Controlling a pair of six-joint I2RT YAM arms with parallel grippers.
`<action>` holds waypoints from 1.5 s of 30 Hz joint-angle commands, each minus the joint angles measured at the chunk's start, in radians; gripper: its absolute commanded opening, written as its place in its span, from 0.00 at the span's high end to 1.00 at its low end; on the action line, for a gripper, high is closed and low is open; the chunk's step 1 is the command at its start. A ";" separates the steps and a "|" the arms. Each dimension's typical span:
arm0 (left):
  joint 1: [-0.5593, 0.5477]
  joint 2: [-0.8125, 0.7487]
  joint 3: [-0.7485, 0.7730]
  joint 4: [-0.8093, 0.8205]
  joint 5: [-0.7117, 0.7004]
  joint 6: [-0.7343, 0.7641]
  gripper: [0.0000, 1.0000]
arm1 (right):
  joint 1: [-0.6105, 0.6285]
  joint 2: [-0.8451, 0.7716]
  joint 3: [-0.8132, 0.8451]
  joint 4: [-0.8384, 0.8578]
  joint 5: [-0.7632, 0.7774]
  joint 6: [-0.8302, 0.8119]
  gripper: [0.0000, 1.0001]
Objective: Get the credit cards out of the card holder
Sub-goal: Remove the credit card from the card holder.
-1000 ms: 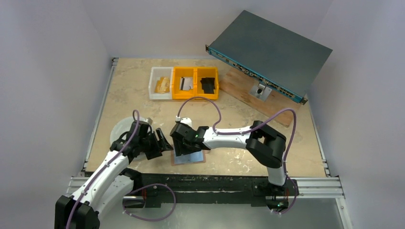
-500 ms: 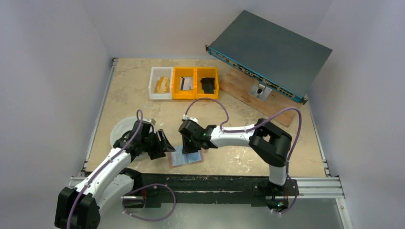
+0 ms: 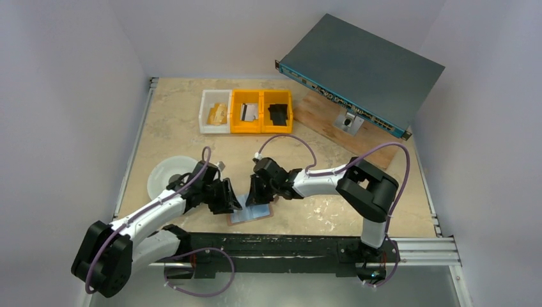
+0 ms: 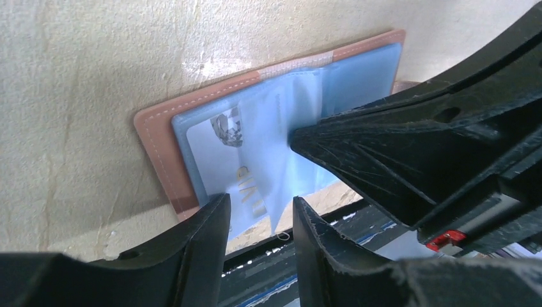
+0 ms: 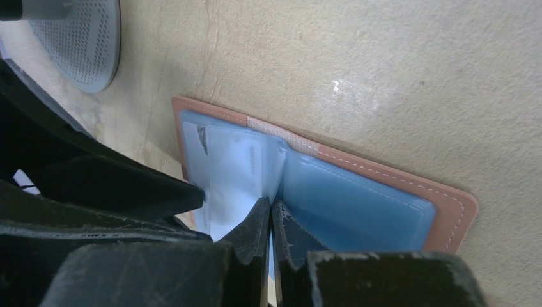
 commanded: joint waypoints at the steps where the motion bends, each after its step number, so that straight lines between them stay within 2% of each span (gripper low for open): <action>1: -0.021 0.051 0.006 0.105 -0.020 -0.024 0.60 | -0.028 0.007 -0.079 -0.033 -0.027 -0.002 1.00; 5: -0.028 0.090 0.000 0.132 -0.021 -0.030 0.62 | -0.037 0.017 -0.114 0.025 -0.062 0.009 1.00; 9: -0.032 0.113 -0.006 0.167 -0.011 -0.042 0.67 | -0.043 0.018 -0.127 0.053 -0.085 0.018 1.00; 15: -0.033 0.118 -0.003 0.172 -0.006 -0.050 0.90 | -0.046 -0.004 -0.116 0.052 -0.088 0.016 1.00; 18: -0.033 0.113 0.000 0.168 -0.010 -0.052 1.00 | -0.047 -0.020 -0.101 0.042 -0.092 0.007 0.97; 25: -0.033 0.101 0.026 0.136 -0.024 -0.039 1.00 | -0.047 -0.092 -0.039 -0.024 -0.064 -0.023 0.81; 32: -0.031 0.053 0.048 0.090 -0.033 -0.035 1.00 | -0.047 -0.172 0.030 -0.160 -0.009 -0.057 0.63; 45: -0.035 0.049 0.123 0.054 0.025 -0.001 1.00 | -0.047 -0.313 0.020 -0.278 0.125 -0.052 0.56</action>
